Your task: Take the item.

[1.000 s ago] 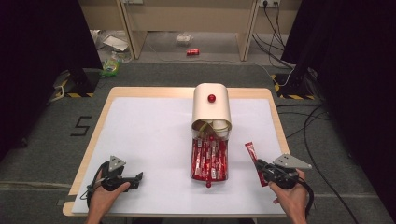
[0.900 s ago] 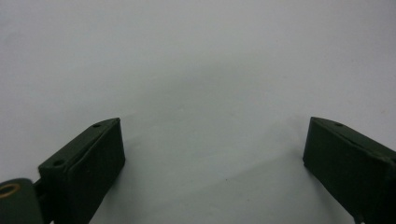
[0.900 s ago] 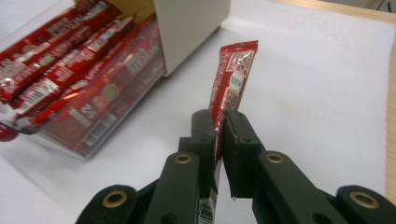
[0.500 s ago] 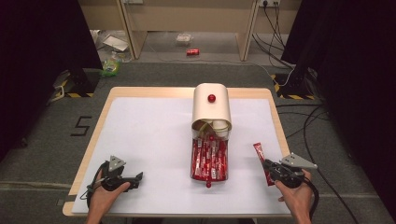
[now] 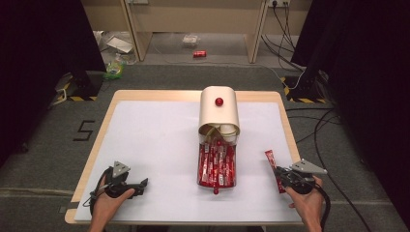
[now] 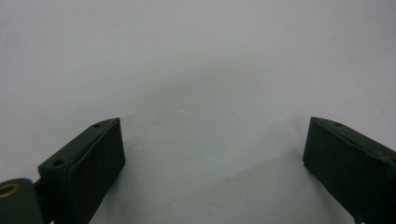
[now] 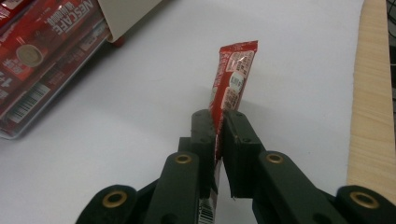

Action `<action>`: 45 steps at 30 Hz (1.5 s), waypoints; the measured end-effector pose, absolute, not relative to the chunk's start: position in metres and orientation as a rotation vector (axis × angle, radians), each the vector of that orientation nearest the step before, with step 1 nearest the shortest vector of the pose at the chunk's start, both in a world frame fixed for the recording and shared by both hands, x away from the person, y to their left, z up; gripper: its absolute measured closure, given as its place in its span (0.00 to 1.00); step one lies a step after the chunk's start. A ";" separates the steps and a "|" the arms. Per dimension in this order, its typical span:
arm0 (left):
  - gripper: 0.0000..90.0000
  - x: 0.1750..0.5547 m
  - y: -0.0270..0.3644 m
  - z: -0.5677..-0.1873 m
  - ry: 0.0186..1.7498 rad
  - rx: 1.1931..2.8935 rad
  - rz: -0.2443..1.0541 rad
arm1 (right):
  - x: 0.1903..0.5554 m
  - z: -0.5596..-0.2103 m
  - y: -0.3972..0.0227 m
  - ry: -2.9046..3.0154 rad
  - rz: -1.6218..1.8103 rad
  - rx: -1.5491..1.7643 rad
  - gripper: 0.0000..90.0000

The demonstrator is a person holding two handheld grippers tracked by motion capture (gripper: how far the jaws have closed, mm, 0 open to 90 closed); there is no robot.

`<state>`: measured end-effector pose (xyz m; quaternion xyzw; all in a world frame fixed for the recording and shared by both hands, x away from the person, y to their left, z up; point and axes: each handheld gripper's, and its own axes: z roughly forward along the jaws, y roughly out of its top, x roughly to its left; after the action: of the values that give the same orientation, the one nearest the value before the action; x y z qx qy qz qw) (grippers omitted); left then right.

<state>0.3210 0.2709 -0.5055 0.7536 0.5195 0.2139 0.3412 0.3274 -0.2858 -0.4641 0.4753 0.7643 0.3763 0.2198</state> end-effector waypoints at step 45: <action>0.05 0.321 0.271 -0.506 1.352 1.961 0.557 | 0.334 -0.477 -0.290 2.056 1.048 1.408 0.71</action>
<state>0.3209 0.2709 -0.5055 0.7537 0.5195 0.2139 0.3409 0.3345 -0.2902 -0.4772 0.5085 0.7424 0.3783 0.2173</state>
